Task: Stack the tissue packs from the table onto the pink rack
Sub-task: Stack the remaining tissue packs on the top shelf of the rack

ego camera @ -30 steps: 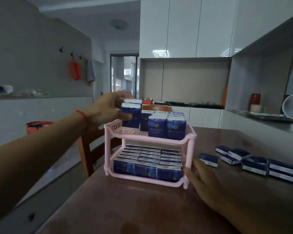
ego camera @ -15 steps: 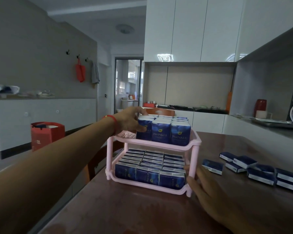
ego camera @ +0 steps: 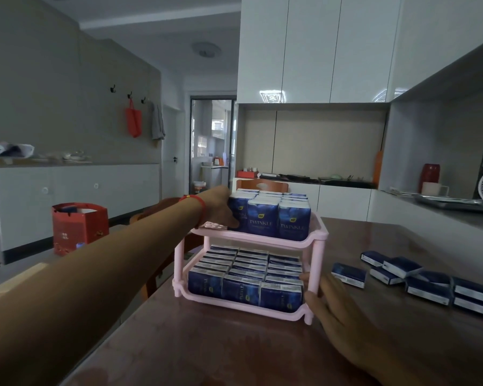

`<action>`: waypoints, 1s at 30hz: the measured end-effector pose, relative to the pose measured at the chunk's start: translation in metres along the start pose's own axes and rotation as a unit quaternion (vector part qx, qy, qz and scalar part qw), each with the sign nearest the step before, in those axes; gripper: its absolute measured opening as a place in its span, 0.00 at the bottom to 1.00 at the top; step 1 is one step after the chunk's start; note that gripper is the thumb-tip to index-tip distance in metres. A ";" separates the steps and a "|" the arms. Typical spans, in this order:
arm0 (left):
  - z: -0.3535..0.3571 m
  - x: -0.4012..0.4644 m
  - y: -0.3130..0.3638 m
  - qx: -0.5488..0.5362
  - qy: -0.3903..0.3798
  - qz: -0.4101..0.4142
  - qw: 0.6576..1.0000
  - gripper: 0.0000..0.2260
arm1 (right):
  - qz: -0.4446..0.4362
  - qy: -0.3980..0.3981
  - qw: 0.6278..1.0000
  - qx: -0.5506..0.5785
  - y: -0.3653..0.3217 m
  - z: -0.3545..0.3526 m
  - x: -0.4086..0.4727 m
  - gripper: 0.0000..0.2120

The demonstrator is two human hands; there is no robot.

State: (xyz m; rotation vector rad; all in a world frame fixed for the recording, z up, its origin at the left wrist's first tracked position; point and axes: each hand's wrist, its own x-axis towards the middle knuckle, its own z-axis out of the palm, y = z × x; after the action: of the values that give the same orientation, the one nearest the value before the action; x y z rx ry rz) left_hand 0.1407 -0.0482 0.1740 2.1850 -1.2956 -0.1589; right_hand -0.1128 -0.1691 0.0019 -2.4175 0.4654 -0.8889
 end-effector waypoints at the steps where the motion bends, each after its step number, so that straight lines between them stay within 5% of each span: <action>1: 0.001 0.000 0.000 -0.012 -0.001 -0.003 1.000 0.22 | -0.001 -0.001 1.000 0.000 0.000 0.000 0.000 0.07; 11: 0.000 0.000 -0.006 -0.126 -0.047 -0.023 0.991 0.22 | 0.010 -0.004 1.000 0.001 -0.006 -0.001 -0.001 0.06; 15: -0.008 -0.002 -0.013 -0.132 -0.044 -0.023 0.990 0.31 | 0.026 -0.008 0.999 0.026 -0.009 -0.003 -0.002 0.06; 19: -0.009 -0.032 -0.007 -0.149 0.128 0.033 0.980 0.25 | 0.047 0.001 0.998 0.041 -0.013 -0.015 -0.004 0.09; 21: 0.003 -0.061 0.000 -0.120 0.304 0.094 0.941 0.15 | 0.057 0.038 0.997 0.027 -0.008 -0.021 -0.002 0.09; 23: 0.025 -0.098 0.012 -0.154 0.391 0.161 0.893 0.13 | 0.085 0.110 0.990 -0.028 0.007 -0.030 0.004 0.07; 25: 0.057 -0.133 0.030 -0.216 0.348 0.237 0.881 0.11 | 0.140 0.179 0.969 -0.093 0.026 -0.043 0.012 0.09; 27: 0.100 -0.154 0.048 -0.291 0.202 0.260 0.898 0.11 | 0.200 0.194 0.952 -0.129 0.043 -0.057 0.014 0.10; 30: 0.165 -0.150 0.069 -0.346 0.005 0.191 0.919 0.12 | 0.214 0.096 0.951 -0.200 0.047 -0.070 0.004 0.10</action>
State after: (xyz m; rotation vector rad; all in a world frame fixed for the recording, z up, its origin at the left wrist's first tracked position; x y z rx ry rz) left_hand -0.0535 -0.0175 0.0476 1.3150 -1.3658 -0.3840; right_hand -0.1632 -0.2335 0.0220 -2.4283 1.2985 -0.8981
